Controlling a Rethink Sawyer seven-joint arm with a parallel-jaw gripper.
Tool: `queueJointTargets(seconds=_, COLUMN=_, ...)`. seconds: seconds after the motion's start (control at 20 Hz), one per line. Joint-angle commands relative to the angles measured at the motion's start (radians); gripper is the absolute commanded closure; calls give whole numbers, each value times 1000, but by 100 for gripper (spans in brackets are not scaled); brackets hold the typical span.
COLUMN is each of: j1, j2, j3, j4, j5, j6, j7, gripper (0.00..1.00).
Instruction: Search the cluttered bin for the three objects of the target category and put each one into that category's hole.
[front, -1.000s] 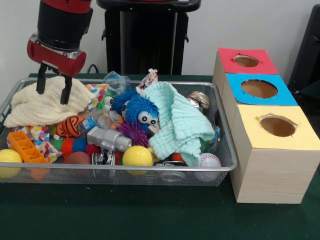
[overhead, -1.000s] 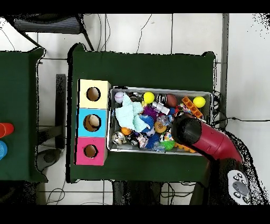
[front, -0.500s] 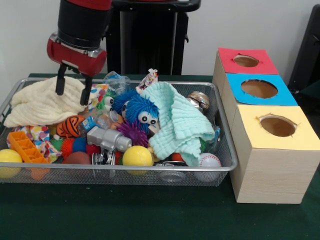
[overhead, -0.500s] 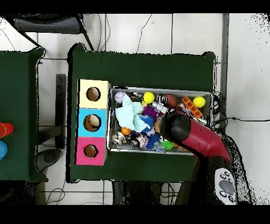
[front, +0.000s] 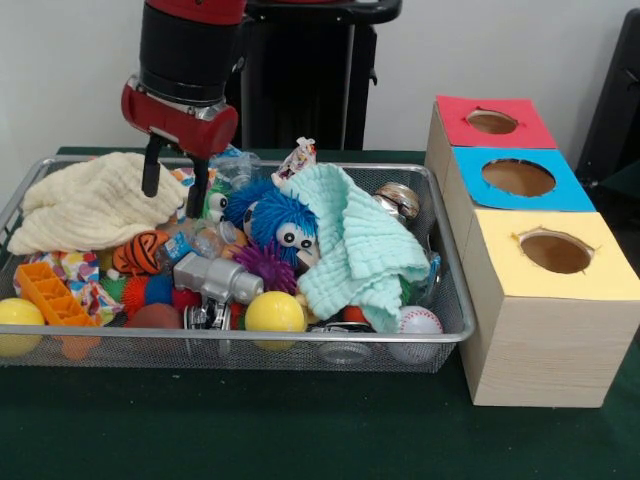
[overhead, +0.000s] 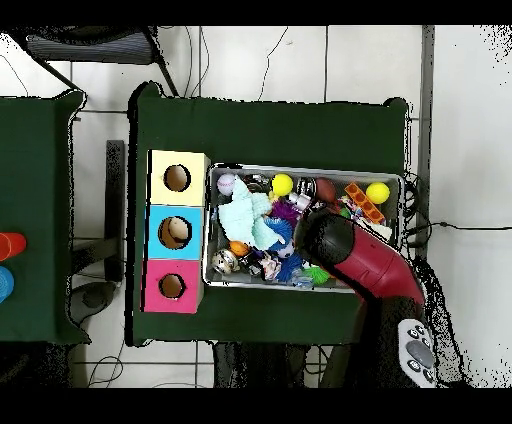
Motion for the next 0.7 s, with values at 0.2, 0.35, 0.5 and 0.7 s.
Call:
queueJointTargets(seconds=0.2, j1=-92, j2=81, j3=186, j4=129, j5=110, j6=-120, j7=296, gripper=0)
queueJointTargets(seconds=0.35, j1=-117, j2=101, j3=229, j4=135, j5=135, j6=-147, j7=316, gripper=0)
queueJointTargets(seconds=0.5, j1=-151, j2=102, j3=277, j4=150, j5=153, j6=-164, j7=323, gripper=0)
queueJointTargets(seconds=0.7, j1=-121, j2=99, j3=251, j4=133, j5=173, j6=-118, j7=328, gripper=0)
